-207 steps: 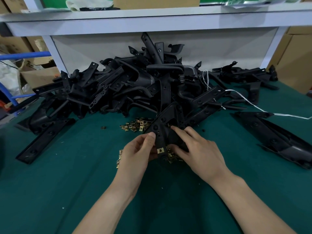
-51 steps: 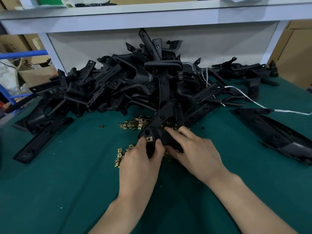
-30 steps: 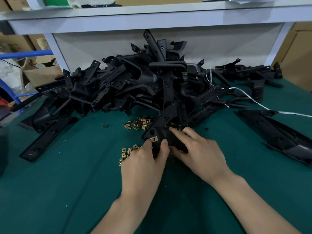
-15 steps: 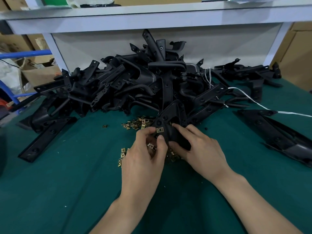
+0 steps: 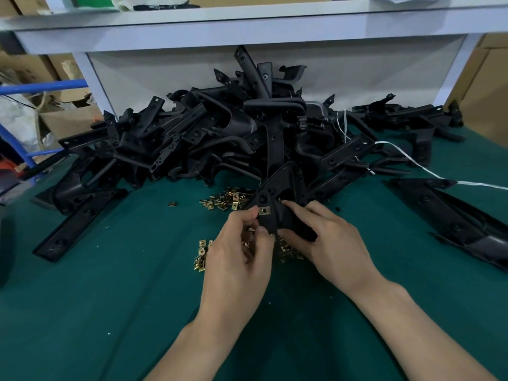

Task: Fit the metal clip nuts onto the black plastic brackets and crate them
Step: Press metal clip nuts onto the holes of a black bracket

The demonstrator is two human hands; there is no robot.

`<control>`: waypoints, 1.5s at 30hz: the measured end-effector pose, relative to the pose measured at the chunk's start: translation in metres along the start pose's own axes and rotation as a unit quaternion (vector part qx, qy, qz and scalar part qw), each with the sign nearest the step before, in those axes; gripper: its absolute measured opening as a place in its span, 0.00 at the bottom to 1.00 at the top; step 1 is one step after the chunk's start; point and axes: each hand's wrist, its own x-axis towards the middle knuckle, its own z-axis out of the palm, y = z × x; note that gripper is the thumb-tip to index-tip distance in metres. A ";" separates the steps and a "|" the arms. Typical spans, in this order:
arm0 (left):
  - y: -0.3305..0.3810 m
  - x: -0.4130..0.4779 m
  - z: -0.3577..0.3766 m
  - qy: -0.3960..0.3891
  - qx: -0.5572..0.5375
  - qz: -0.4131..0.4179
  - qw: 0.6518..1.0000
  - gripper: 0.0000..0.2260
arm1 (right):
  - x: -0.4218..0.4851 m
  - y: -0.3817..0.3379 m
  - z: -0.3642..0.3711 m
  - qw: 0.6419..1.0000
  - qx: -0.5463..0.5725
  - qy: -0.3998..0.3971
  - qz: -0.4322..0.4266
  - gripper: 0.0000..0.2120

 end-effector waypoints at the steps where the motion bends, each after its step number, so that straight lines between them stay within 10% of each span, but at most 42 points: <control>1: -0.001 0.000 0.000 -0.002 -0.004 -0.001 1.000 0.07 | 0.000 0.000 0.000 1.000 0.001 0.002 -0.001 0.29; 14: -0.001 -0.004 0.004 -0.111 -0.001 0.002 0.994 0.24 | -0.002 0.001 0.002 0.999 -0.003 0.044 0.023 0.27; 45: -0.003 -0.003 0.007 -0.048 -0.039 -0.029 0.998 0.13 | -0.004 -0.009 0.001 0.994 -0.071 0.083 -0.004 0.25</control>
